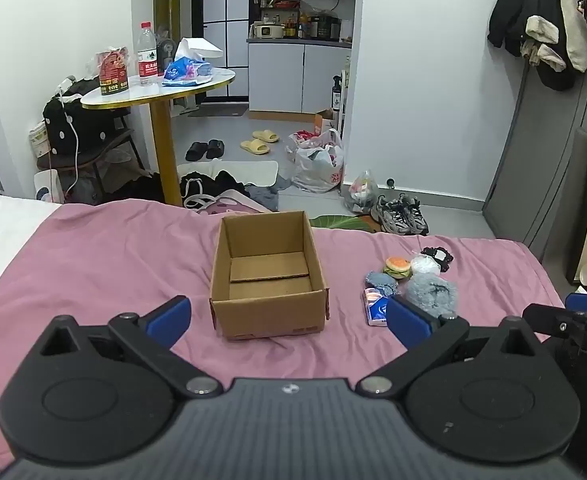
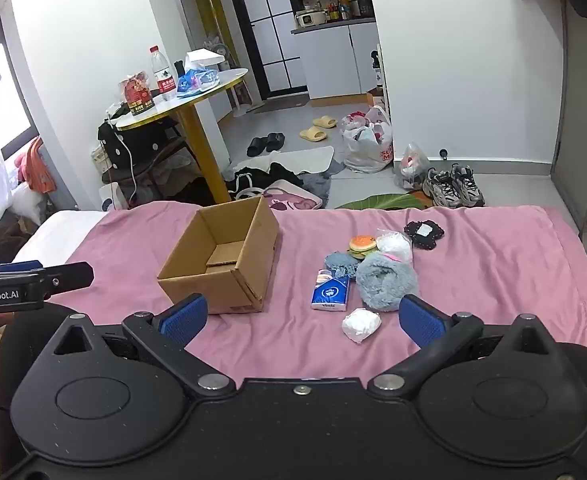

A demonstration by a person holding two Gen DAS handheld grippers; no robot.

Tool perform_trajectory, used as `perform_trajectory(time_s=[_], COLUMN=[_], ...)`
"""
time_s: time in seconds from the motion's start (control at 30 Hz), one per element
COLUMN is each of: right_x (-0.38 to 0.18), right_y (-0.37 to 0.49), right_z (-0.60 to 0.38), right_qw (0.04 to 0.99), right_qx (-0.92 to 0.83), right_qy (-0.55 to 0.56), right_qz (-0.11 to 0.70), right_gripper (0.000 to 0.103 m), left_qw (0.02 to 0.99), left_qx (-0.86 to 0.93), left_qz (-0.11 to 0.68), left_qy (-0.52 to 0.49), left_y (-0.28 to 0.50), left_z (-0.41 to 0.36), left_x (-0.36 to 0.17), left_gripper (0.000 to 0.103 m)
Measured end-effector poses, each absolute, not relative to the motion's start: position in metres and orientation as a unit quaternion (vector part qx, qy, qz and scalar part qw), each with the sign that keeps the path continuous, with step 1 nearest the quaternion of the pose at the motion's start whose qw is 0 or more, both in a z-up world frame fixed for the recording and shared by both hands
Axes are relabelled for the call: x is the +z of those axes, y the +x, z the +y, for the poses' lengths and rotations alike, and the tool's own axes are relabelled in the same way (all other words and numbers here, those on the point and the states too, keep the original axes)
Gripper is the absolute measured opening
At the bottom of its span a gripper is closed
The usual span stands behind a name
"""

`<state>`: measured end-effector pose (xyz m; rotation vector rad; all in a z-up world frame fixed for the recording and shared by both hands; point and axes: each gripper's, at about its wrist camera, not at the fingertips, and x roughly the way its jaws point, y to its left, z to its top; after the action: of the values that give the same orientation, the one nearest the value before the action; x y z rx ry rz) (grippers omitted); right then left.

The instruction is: Organize soft objects

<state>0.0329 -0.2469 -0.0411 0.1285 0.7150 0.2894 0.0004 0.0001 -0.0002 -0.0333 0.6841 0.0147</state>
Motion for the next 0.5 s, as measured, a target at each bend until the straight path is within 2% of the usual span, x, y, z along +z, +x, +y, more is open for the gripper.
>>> perform_trajectory(time_s=[0.5], right_x=[-0.042], right_y=[0.028], right_z=[-0.252], right_qw=[0.926], right_qx=[0.138], right_qy=[0.069], right_qz=[0.344], right_gripper=[0.103], left_qw=[0.941], left_qx=[-0.003], left_qz=[0.339], left_qy=[-0.018], left_y=[-0.006], left_z=[-0.012], left_x=[-0.004], left_gripper=[0.103])
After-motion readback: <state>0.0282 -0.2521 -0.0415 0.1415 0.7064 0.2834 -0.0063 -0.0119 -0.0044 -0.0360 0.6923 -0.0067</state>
